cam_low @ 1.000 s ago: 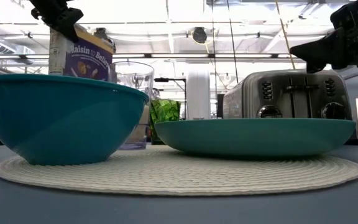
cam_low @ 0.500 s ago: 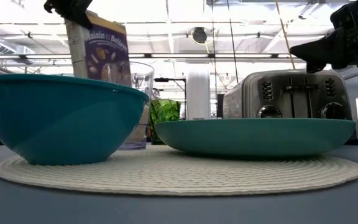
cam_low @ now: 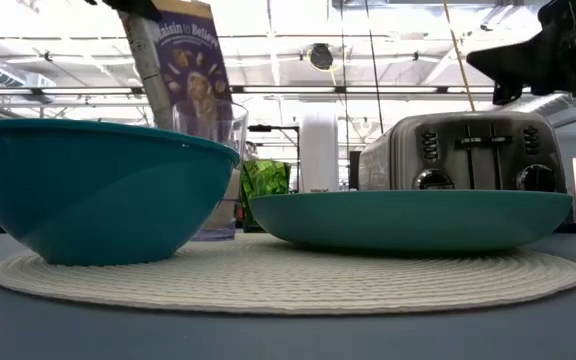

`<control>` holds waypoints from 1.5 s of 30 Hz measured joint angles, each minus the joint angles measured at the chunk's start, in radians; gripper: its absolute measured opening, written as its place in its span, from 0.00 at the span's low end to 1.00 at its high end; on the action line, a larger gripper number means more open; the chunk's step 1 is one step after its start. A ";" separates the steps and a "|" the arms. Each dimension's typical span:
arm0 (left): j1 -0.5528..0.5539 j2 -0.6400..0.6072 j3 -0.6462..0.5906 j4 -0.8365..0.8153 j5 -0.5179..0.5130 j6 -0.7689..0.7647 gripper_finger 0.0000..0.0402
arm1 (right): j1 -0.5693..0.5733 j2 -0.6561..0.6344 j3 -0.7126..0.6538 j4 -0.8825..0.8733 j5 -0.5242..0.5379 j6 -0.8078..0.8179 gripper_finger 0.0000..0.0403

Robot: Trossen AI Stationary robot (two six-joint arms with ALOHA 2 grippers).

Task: Arrange a breakfast setting
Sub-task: Pour the cereal into the blue bowl from the cereal box

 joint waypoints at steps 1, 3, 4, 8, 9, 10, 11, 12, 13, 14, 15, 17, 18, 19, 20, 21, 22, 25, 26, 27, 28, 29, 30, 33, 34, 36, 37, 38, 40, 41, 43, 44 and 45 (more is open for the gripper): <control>0.000 0.000 0.000 0.017 0.010 0.009 0.00 | 0.000 0.000 0.000 0.013 0.000 0.006 0.02; 0.000 0.000 0.001 0.039 0.027 0.018 0.00 | 0.000 0.000 0.000 0.033 0.000 0.014 0.02; 0.000 0.000 0.001 0.047 0.038 0.020 0.00 | 0.000 0.000 0.000 0.040 0.000 0.019 0.02; 0.000 0.000 0.001 0.080 0.080 0.032 0.00 | 0.000 0.000 0.000 0.062 0.000 0.028 0.03; 0.000 0.000 0.001 0.090 0.090 0.033 0.00 | 0.000 0.000 0.000 0.070 0.000 0.028 0.03; 0.000 0.000 0.001 0.103 0.099 0.034 0.00 | 0.000 0.000 0.000 0.079 0.000 0.028 0.04; 0.000 0.000 0.001 0.114 0.106 0.034 0.00 | 0.000 0.000 0.000 0.086 0.000 0.028 0.05; 0.000 0.000 0.001 0.128 0.115 0.035 0.00 | 0.000 0.000 0.000 0.090 0.000 0.028 0.05; 0.000 0.000 0.001 0.145 0.126 0.039 0.00 | 0.000 0.000 0.000 0.093 0.000 0.028 0.06; 0.000 0.000 0.001 0.164 0.137 0.044 0.00 | 0.000 0.000 0.000 0.095 0.000 0.028 0.07; 0.000 0.000 0.001 0.186 0.147 0.052 0.00 | 0.000 0.000 0.000 0.096 0.000 0.028 0.07; 0.000 0.000 0.001 0.227 0.171 0.061 0.00 | 0.000 0.000 0.000 0.096 0.000 0.031 0.08; 0.000 -0.001 0.001 0.244 0.186 0.061 0.00 | 0.000 0.000 0.000 0.095 0.000 0.031 0.08; 0.000 -0.001 0.001 0.260 0.204 0.060 0.00 | 0.000 0.000 0.000 0.096 0.000 0.031 0.09; 0.000 0.000 0.001 0.273 0.223 0.060 0.00 | 0.000 0.000 0.000 0.096 0.000 0.031 0.09; 0.000 0.000 0.001 0.284 0.242 0.059 0.00 | 0.000 0.000 0.000 0.096 0.000 0.031 0.09; -0.001 0.001 0.001 0.294 0.261 0.058 0.00 | 0.000 0.000 0.000 0.095 0.000 0.031 0.10; -0.012 0.002 0.001 0.315 0.304 0.041 0.00 | 0.000 0.000 0.000 0.096 0.000 0.031 0.11; -0.018 0.002 0.001 0.318 0.310 0.031 0.00 | 0.000 0.000 0.000 0.096 0.000 0.031 0.12; -0.024 0.002 0.001 0.318 0.317 0.026 0.00 | 0.000 0.000 0.000 0.096 0.001 0.031 0.12; -0.031 0.002 0.001 0.318 0.324 0.024 0.00 | 0.000 0.000 0.000 0.096 0.003 0.032 0.13; -0.041 0.003 0.001 0.318 0.333 0.022 0.00 | 0.000 0.000 0.000 0.096 0.003 0.032 0.14; -0.050 0.003 0.001 0.317 0.340 0.015 0.00 | 0.000 0.000 0.000 0.096 0.003 0.032 0.15; -0.081 0.003 0.001 0.318 0.343 0.003 0.00 | 0.000 0.000 0.000 0.104 0.011 0.070 0.20; -0.093 0.003 0.001 0.319 0.343 0.003 0.00 | 0.000 0.000 0.000 0.113 0.029 0.098 0.22; -0.113 0.005 0.001 0.319 0.342 0.002 0.00 | 0.000 0.000 0.000 0.133 0.072 0.154 0.27; -0.124 0.007 0.001 0.319 0.342 0.002 0.00 | 0.000 0.000 0.000 0.138 0.089 0.173 0.29; -0.133 0.010 0.001 0.320 0.342 0.002 0.00 | 0.000 0.000 0.000 0.140 0.105 0.186 0.32; -0.153 0.016 0.001 0.318 0.341 0.002 0.00 | -0.001 0.000 0.000 0.141 0.109 0.198 0.38; -0.163 0.021 0.001 0.321 0.341 0.002 0.00 | -0.001 0.000 0.000 0.141 0.108 0.205 0.41; -0.183 0.030 0.001 0.322 0.341 0.001 0.00 | -0.001 0.000 0.000 0.140 0.108 0.225 0.48; -0.191 0.037 0.001 0.321 0.341 0.002 0.00 | -0.001 0.000 0.000 0.140 0.108 0.237 0.51; -0.199 0.043 0.001 0.323 0.341 0.001 0.00 | -0.001 0.000 0.000 0.140 0.108 0.246 0.54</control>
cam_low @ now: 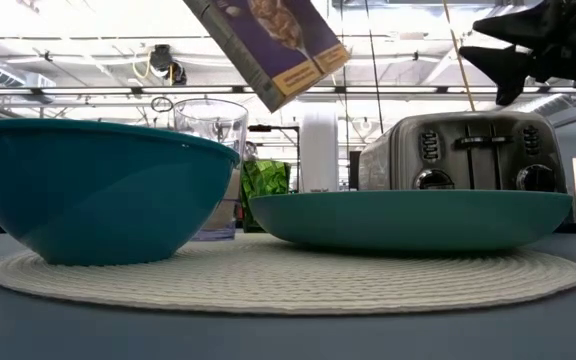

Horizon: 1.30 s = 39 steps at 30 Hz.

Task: Arrange a breakfast setting
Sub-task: Pour the cereal into the blue bowl from the cereal box

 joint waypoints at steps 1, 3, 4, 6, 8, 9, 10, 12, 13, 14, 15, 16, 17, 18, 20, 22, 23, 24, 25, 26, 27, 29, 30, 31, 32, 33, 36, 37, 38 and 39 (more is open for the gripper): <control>-0.007 0.006 0.000 0.004 0.000 0.000 0.00 | 0.000 0.000 0.000 0.000 0.000 0.006 0.58; -0.020 0.020 0.000 0.013 0.000 0.000 0.00 | 0.000 0.000 0.000 0.000 0.000 0.019 0.63; -0.027 0.027 0.000 0.021 0.000 0.000 0.00 | 0.000 0.000 0.000 0.000 0.000 0.021 0.66; -0.041 0.040 0.000 0.035 0.001 0.000 0.00 | 0.000 0.000 0.000 0.000 -0.002 0.022 0.71; -0.053 0.053 0.000 0.044 0.000 0.000 0.00 | 0.000 0.000 0.000 -0.001 -0.003 0.022 0.74; -0.059 0.060 0.000 0.051 0.000 0.000 0.00 | 0.000 0.000 0.000 -0.001 -0.003 0.022 0.75; -0.066 0.066 0.000 0.056 0.000 0.000 0.00 | 0.000 0.000 0.000 0.000 -0.003 0.022 0.77; -0.078 0.081 0.000 0.066 -0.002 0.000 0.00 | 0.000 0.000 0.000 0.000 -0.003 0.022 0.78; -0.085 0.088 0.000 0.075 -0.002 0.000 0.00 | 0.000 0.000 0.000 0.000 -0.003 0.027 0.78; -0.092 0.096 0.000 0.086 -0.002 0.001 0.00 | 0.000 0.000 0.000 0.000 -0.004 0.042 0.79; -0.098 0.104 0.000 0.097 -0.002 0.002 0.00 | 0.000 0.000 0.000 0.000 -0.004 0.059 0.79; -0.103 0.110 0.000 0.106 -0.002 0.004 0.00 | 0.000 0.000 0.000 0.000 -0.004 0.076 0.79; -0.109 0.115 0.000 0.113 -0.002 0.004 0.00 | 0.000 0.000 0.000 0.000 -0.004 0.089 0.79; -0.114 0.121 0.000 0.118 -0.001 0.004 0.00 | 0.000 0.000 0.000 0.000 -0.004 0.102 0.79; -0.124 0.137 0.000 0.132 -0.001 0.004 0.00 | 0.000 0.000 0.000 0.001 -0.003 0.123 0.79; -0.137 0.151 0.000 0.148 0.000 0.004 0.00 | 0.000 0.003 0.000 0.017 -0.004 0.136 0.79; -0.143 0.158 0.000 0.156 0.000 0.005 0.00 | 0.000 0.007 0.000 0.034 -0.003 0.142 0.79; -0.149 0.165 0.000 0.169 -0.001 0.006 0.00 | 0.000 0.014 0.000 0.054 -0.004 0.148 0.79; -0.154 0.170 0.000 0.184 0.000 0.006 0.00 | 0.000 0.025 0.000 0.078 -0.004 0.152 0.79; -0.159 0.176 0.000 0.198 0.000 0.006 0.00 | 0.000 0.038 0.000 0.102 -0.004 0.152 0.79; -0.164 0.181 0.000 0.210 0.000 0.006 0.00 | 0.000 0.053 0.000 0.124 -0.004 0.151 0.79; -0.176 0.189 0.000 0.231 -0.001 0.006 0.00 | 0.000 0.089 0.000 0.163 -0.005 0.147 0.79; -0.183 0.191 0.000 0.242 -0.001 0.006 0.00 | 0.000 0.112 0.000 0.177 -0.004 0.147 0.79; -0.189 0.195 0.000 0.253 -0.001 0.006 0.00 | 0.000 0.133 0.000 0.187 -0.005 0.147 0.79; -0.196 0.196 0.000 0.265 -0.001 0.006 0.00 | 0.000 0.156 0.000 0.198 -0.005 0.146 0.79; -0.203 0.197 0.000 0.274 -0.001 0.006 0.00 | 0.000 0.181 0.000 0.216 -0.005 0.146 0.79; -0.223 0.196 0.000 0.288 -0.001 0.005 0.00 | 0.000 0.261 0.000 0.286 -0.007 0.145 0.79; -0.230 0.196 0.000 0.290 -0.001 0.004 0.00 | 0.000 0.289 0.000 0.317 -0.007 0.144 0.79; -0.236 0.196 0.000 0.289 -0.001 0.003 0.00 | 0.000 0.315 0.000 0.348 -0.007 0.141 0.79; -0.243 0.196 0.000 0.288 -0.001 0.004 0.00 | 0.000 0.341 0.000 0.380 -0.007 0.133 0.79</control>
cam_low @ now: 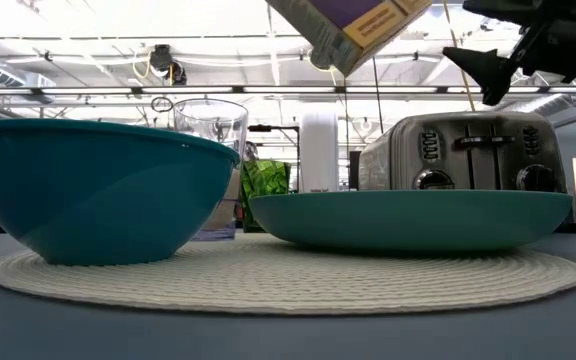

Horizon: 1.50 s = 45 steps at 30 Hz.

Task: Arrange a breakfast setting
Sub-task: Pour the cereal into the blue bowl from the cereal box

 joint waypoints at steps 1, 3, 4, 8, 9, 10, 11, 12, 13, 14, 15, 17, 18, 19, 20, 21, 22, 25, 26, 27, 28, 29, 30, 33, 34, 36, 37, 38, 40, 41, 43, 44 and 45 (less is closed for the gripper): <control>-0.007 0.000 0.000 -0.002 0.000 0.000 0.00 | 0.000 0.025 0.000 0.034 0.000 -0.010 0.79; -0.020 0.000 0.000 -0.001 0.000 -0.001 0.00 | 0.000 0.079 0.000 0.096 -0.001 -0.018 0.79; -0.026 0.000 0.000 -0.001 0.000 -0.002 0.00 | 0.000 0.103 0.000 0.122 -0.001 -0.023 0.79; -0.048 0.000 0.000 0.000 0.000 -0.004 0.00 | 0.000 0.196 0.000 0.227 -0.044 -0.037 0.79; -0.052 0.000 0.000 0.003 0.000 -0.004 0.00 | 0.000 0.219 0.000 0.255 -0.054 -0.036 0.79; -0.057 0.000 0.000 0.010 0.000 -0.004 0.00 | 0.001 0.242 0.002 0.281 -0.058 -0.035 0.79; -0.062 0.000 0.000 0.020 0.000 -0.004 0.00 | 0.000 0.264 0.009 0.297 -0.058 -0.035 0.79; -0.066 0.000 0.000 0.029 0.000 -0.004 0.00 | 0.000 0.285 0.020 0.300 -0.057 -0.038 0.79; -0.068 0.000 0.000 0.036 0.001 -0.004 0.00 | 0.000 0.308 0.029 0.296 -0.057 -0.044 0.79; -0.071 -0.001 0.000 0.043 0.001 -0.004 0.00 | 0.000 0.332 0.040 0.285 -0.062 -0.054 0.79; -0.074 -0.001 0.000 0.047 0.001 -0.004 0.00 | 0.000 0.357 0.058 0.286 -0.079 -0.071 0.79; -0.079 0.000 0.000 0.051 0.001 -0.004 0.00 | 0.000 0.402 0.091 0.295 -0.109 -0.110 0.79; -0.081 0.000 0.000 0.051 0.001 -0.004 0.00 | 0.001 0.423 0.103 0.293 -0.112 -0.121 0.79; -0.082 0.000 0.000 0.052 0.001 -0.004 0.00 | 0.001 0.443 0.116 0.295 -0.113 -0.125 0.79; -0.082 0.000 0.000 0.054 0.001 -0.004 0.00 | 0.001 0.463 0.130 0.298 -0.109 -0.129 0.79; -0.082 0.000 0.000 0.054 0.001 -0.004 0.00 | 0.001 0.479 0.141 0.299 -0.106 -0.131 0.79; -0.082 -0.001 0.000 0.055 0.001 -0.004 0.00 | 0.001 0.498 0.149 0.300 -0.106 -0.131 0.79; -0.082 -0.001 0.000 0.054 0.001 -0.004 0.00 | 0.001 0.546 0.178 0.334 -0.106 -0.131 0.79; -0.082 0.000 0.000 0.054 0.001 -0.003 0.00 | 0.001 0.559 0.184 0.348 -0.106 -0.131 0.79; -0.082 -0.001 0.000 0.055 0.001 -0.004 0.00 | 0.001 0.573 0.188 0.360 -0.106 -0.132 0.79; -0.082 0.000 0.000 0.055 0.001 -0.004 0.00 | 0.001 0.587 0.191 0.374 -0.106 -0.131 0.79; -0.082 0.000 0.000 0.055 0.001 -0.003 0.00 | 0.001 0.599 0.193 0.389 -0.106 -0.132 0.79; -0.082 -0.001 0.000 0.055 0.001 -0.003 0.00 | 0.001 0.609 0.195 0.410 -0.106 -0.132 0.79; -0.082 0.000 0.000 0.055 0.001 -0.003 0.00 | 0.000 0.638 0.198 0.485 -0.106 -0.132 0.79; -0.082 0.000 0.000 0.055 0.001 -0.003 0.00 | 0.000 0.648 0.198 0.501 -0.106 -0.132 0.79; -0.082 0.000 0.000 0.056 0.001 -0.003 0.00 | 0.000 0.669 0.198 0.536 -0.106 -0.132 0.79; -0.082 0.000 0.000 0.056 0.001 -0.003 0.00 | 0.000 0.678 0.198 0.556 -0.106 -0.131 0.79; -0.082 0.000 0.000 0.056 0.001 -0.003 0.00 | 0.000 0.688 0.198 0.574 -0.106 -0.132 0.79; -0.082 0.000 0.000 0.057 0.001 -0.003 0.00 | 0.000 0.712 0.198 0.599 -0.106 -0.131 0.79; -0.082 0.000 0.000 0.057 0.001 -0.003 0.00 | 0.000 0.726 0.198 0.614 -0.106 -0.132 0.79; -0.082 0.000 0.000 0.059 0.001 -0.003 0.00 | 0.000 0.752 0.213 0.631 -0.106 -0.131 0.79; -0.082 0.000 0.000 0.059 0.001 -0.003 0.00 | 0.000 0.764 0.230 0.632 -0.106 -0.131 0.79; -0.082 0.000 0.000 0.060 0.001 -0.003 0.00 | 0.000 0.779 0.247 0.632 -0.106 -0.132 0.79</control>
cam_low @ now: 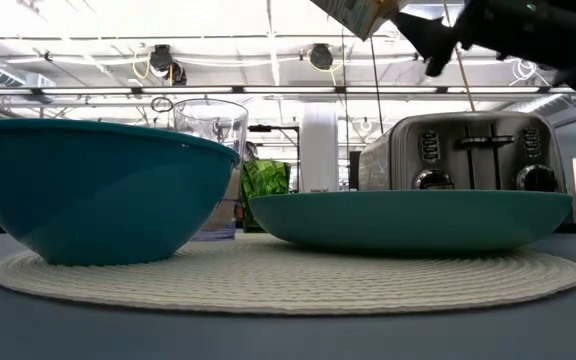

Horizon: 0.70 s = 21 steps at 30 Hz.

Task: Arrange a breakfast setting
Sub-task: Pour the cereal into the blue bowl from the cereal box

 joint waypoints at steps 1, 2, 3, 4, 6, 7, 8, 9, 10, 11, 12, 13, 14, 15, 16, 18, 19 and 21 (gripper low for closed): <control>0.000 0.000 0.000 0.000 0.000 0.000 0.00 | 0.000 0.017 0.020 0.000 0.000 -0.007 0.79; 0.000 0.000 0.000 0.000 0.000 0.000 0.00 | 0.000 0.035 0.039 -0.001 0.000 -0.018 0.79; 0.000 0.000 0.000 -0.001 0.000 0.000 0.00 | 0.000 0.049 0.057 -0.003 0.001 -0.031 0.79; 0.000 0.000 0.000 -0.001 0.000 0.000 0.00 | 0.000 0.062 0.072 -0.004 0.002 -0.041 0.79; -0.001 0.000 0.000 -0.001 0.000 0.000 0.00 | 0.000 0.082 0.101 -0.002 0.002 -0.058 0.79; -0.001 0.000 0.000 -0.001 0.000 0.000 0.00 | 0.000 0.089 0.110 -0.001 0.002 -0.062 0.79; -0.001 0.000 0.000 -0.001 0.000 0.000 0.00 | 0.000 0.094 0.119 -0.002 0.002 -0.063 0.79; -0.001 0.000 0.000 -0.001 0.000 0.002 0.00 | 0.000 0.099 0.127 -0.003 0.002 -0.063 0.79; -0.001 0.000 0.000 -0.001 0.000 0.007 0.00 | 0.000 0.102 0.133 -0.002 0.002 -0.063 0.79; -0.001 0.000 0.000 -0.002 0.000 0.012 0.00 | 0.000 0.104 0.139 -0.002 0.002 -0.063 0.79; -0.001 0.000 0.000 -0.001 0.000 0.014 0.00 | 0.000 0.107 0.144 -0.001 0.002 -0.063 0.79; -0.001 0.000 0.000 -0.001 0.000 0.014 0.00 | 0.000 0.108 0.149 -0.001 0.002 -0.063 0.79; -0.001 -0.001 0.000 -0.002 0.000 0.014 0.00 | 0.000 0.109 0.151 -0.001 0.002 -0.063 0.79; -0.001 -0.001 0.000 -0.003 0.000 0.014 0.00 | 0.000 0.109 0.151 -0.001 0.002 -0.063 0.78; -0.001 -0.001 0.000 -0.003 0.000 0.014 0.00 | 0.000 0.109 0.151 -0.001 0.002 -0.063 0.77; -0.001 -0.001 0.000 -0.004 0.000 0.013 0.00 | -0.001 0.109 0.151 -0.001 0.002 -0.067 0.74; -0.001 -0.001 0.000 -0.004 0.000 0.013 0.00 | -0.001 0.109 0.151 0.000 0.002 -0.067 0.72; 0.000 -0.001 0.000 -0.004 0.001 0.013 0.00 | -0.001 0.109 0.151 0.003 0.001 -0.066 0.68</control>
